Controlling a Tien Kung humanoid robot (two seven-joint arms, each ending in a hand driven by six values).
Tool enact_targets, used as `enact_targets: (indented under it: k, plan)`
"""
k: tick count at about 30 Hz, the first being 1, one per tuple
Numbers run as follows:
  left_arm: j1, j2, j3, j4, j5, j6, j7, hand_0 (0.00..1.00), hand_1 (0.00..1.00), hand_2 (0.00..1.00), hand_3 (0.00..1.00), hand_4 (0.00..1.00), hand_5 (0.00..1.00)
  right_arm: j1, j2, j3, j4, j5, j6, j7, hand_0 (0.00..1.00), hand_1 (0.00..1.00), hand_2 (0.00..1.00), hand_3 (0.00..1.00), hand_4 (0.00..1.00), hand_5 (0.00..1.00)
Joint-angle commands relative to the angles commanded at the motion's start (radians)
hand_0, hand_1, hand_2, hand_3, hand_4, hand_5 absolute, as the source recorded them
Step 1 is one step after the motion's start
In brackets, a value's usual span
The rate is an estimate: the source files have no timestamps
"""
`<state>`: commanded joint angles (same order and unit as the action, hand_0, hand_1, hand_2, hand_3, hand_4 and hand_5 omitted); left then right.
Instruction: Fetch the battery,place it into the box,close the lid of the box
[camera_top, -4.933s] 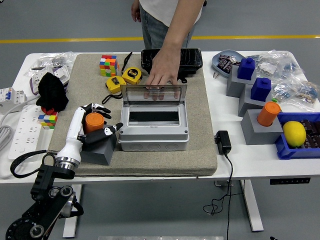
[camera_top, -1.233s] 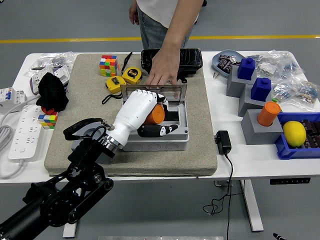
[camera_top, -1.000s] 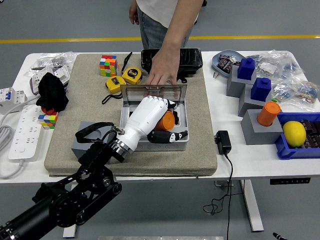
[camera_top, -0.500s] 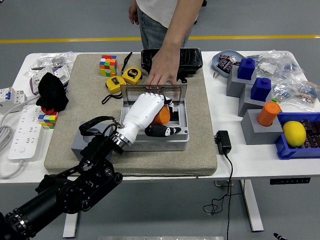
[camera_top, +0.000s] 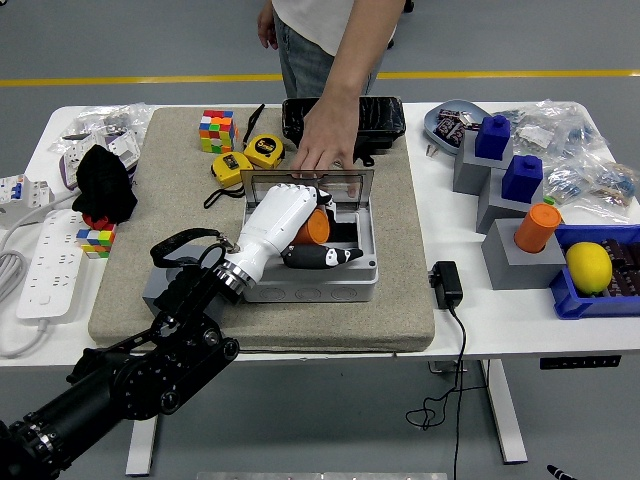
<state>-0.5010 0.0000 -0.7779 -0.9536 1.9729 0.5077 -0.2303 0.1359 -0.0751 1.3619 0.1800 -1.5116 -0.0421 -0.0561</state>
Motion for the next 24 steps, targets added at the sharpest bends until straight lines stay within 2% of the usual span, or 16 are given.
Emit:
enact_targets:
  k: [1, 24]
  plan:
    - [0.0, 0.0, 0.0, 0.0, 0.0, -0.001, 0.0, 0.092, 0.002, 0.004, 0.002, 0.998, 0.971, 0.0, 0.0, 0.001, 0.0, 0.0, 0.0, 0.0, 0.612, 0.544, 0.575, 0.536, 0.956, 0.731]
    - [-0.013, 0.0, -0.034, 0.021, 0.054, -0.007, 0.013, 0.103, 0.002, 0.022, 0.014, 0.998, 0.965, -0.002, 0.0, 0.008, 0.0, -0.005, 0.001, 0.0, 0.612, 0.545, 0.575, 0.535, 0.954, 0.73]
